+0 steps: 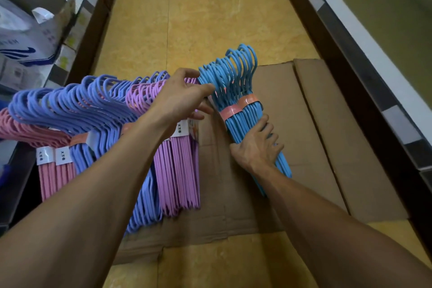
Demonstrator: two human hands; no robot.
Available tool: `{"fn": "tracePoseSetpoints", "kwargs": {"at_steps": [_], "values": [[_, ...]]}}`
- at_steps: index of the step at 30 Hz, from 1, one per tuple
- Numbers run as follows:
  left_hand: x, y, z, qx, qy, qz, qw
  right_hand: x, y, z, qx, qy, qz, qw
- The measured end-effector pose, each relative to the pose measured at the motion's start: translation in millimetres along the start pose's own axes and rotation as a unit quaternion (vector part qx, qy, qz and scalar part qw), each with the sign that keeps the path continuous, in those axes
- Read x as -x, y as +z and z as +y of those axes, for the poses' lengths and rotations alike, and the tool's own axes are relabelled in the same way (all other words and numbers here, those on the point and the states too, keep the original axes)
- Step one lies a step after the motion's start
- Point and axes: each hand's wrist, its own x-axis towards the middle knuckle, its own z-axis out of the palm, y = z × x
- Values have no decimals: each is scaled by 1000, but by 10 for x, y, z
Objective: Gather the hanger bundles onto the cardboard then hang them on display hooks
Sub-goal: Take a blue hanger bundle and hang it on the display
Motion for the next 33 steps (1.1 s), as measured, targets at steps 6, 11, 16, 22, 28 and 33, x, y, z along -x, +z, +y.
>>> {"fn": "tracePoseSetpoints", "kwargs": {"at_steps": [6,11,16,22,28,33], "values": [[29,32,-69,9,8,-7,1000,1,158,-69,38,34,53,997],[58,118,-70,9,10,-24,1000,-45,160,-44,45,48,59,996],[106,154,-78,-16,-14,-58,998,-114,-6,-12,10,32,46,998],[49,209,-48,-32,-36,-63,997,-225,-417,85,-29,29,47,998],[-67,298,-81,-50,-24,-61,997,-152,-778,237,-77,25,47,996],[-232,362,34,8,-37,-68,997,-80,-1258,381,-163,3,46,986]]}}
